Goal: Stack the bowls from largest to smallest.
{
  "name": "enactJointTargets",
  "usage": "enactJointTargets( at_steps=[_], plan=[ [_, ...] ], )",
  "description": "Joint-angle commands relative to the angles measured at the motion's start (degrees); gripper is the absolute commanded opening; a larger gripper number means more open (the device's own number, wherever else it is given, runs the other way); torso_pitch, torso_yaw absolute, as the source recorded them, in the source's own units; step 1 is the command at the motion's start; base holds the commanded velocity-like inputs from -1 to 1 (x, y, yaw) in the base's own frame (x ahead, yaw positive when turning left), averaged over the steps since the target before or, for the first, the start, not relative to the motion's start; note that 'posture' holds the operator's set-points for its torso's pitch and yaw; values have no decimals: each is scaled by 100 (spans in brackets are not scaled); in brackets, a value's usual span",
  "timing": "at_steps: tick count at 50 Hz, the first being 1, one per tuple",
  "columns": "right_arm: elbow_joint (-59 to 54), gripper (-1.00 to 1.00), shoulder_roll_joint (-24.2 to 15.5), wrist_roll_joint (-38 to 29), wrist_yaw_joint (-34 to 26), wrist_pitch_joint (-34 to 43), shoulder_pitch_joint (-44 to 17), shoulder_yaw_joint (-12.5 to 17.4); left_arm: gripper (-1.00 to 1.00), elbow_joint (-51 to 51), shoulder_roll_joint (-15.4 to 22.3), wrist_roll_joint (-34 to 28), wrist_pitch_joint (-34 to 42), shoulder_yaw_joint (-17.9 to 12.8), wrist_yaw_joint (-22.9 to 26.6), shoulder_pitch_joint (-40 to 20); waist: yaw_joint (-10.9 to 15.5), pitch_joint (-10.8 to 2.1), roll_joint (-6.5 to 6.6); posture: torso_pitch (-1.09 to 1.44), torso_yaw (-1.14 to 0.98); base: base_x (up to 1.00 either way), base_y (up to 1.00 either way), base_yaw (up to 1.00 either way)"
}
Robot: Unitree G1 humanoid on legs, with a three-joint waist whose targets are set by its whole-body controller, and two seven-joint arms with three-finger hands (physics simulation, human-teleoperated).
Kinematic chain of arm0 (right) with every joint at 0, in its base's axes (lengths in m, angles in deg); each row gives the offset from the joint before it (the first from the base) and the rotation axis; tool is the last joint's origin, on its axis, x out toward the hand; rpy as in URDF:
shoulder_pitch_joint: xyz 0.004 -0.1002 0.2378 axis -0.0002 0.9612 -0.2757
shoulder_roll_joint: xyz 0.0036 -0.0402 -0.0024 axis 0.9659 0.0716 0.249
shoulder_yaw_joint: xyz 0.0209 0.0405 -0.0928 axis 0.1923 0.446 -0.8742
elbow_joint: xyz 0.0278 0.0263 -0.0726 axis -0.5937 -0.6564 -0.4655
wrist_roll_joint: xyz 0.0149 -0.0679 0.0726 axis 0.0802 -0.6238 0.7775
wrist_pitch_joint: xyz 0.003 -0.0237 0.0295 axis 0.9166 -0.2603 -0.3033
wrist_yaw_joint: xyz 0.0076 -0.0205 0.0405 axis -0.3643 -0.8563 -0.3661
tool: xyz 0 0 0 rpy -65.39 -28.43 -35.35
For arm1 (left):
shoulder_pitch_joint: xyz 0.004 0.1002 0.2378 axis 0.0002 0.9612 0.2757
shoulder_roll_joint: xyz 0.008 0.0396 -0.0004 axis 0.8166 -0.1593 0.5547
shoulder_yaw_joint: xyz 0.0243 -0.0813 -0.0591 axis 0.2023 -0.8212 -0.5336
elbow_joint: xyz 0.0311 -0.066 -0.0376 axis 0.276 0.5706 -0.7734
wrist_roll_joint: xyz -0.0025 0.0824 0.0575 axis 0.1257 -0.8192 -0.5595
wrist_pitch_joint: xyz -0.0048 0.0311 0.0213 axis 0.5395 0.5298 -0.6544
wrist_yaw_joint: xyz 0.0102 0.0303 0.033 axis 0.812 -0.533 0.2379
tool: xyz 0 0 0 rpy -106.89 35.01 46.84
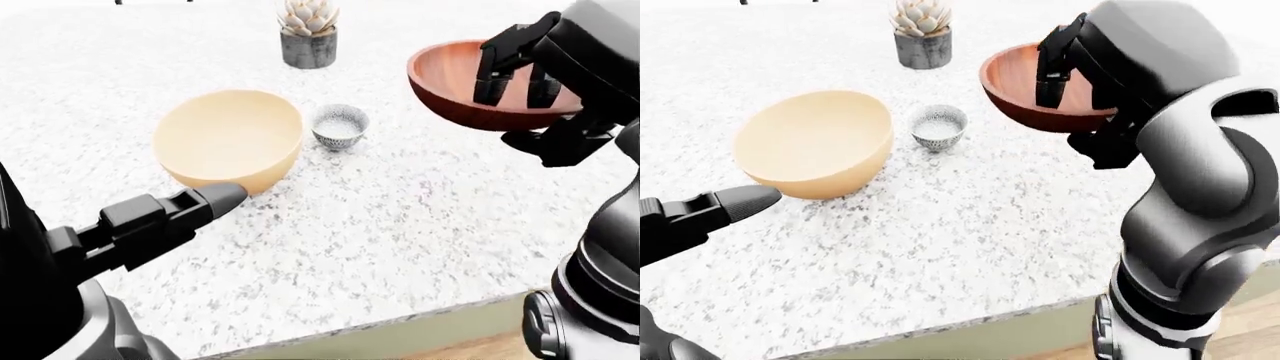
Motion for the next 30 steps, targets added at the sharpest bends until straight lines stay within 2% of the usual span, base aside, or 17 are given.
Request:
enactJointTargets(
  at_steps=[1, 10, 16, 20, 27, 30],
  plan=[
    [-80, -100, -117, 22, 174, -149, -401, 48, 100, -72, 9, 18, -24, -2, -16, -106, 5, -128, -22, 0, 0, 0, 0, 0],
    [-1531, -100, -201, 237, 482, -823, -1631, -196, 100, -73, 17, 13, -44, -4, -38, -67, -15, -100, 9, 0, 0, 0, 0, 0],
    [-2794, -100, -100, 375, 880, -1435, -2510, -421, 100, -73, 2, 46, -33, -74, 18, -147, -15, -88, 20, 0, 0, 0, 0, 0],
    [-3968, -100, 77, 422, 1343, -1924, -3216, -568, 100, -73, 12, 69, -24, -123, 43, -180, -30, -82, 51, 0, 0, 0, 0, 0],
    [-6731, -100, 568, 572, 2576, -2980, -4582, -866, 100, -73, -30, 53, -33, -145, 101, -244, -42, -83, 86, 0, 0, 0, 0, 0],
    [-8465, -100, 868, 615, 3459, -3482, -5304, -979, 100, -73, -112, -18, -127, -30, 70, -136, -54, -95, 104, 0, 0, 0, 0, 0]
  ],
)
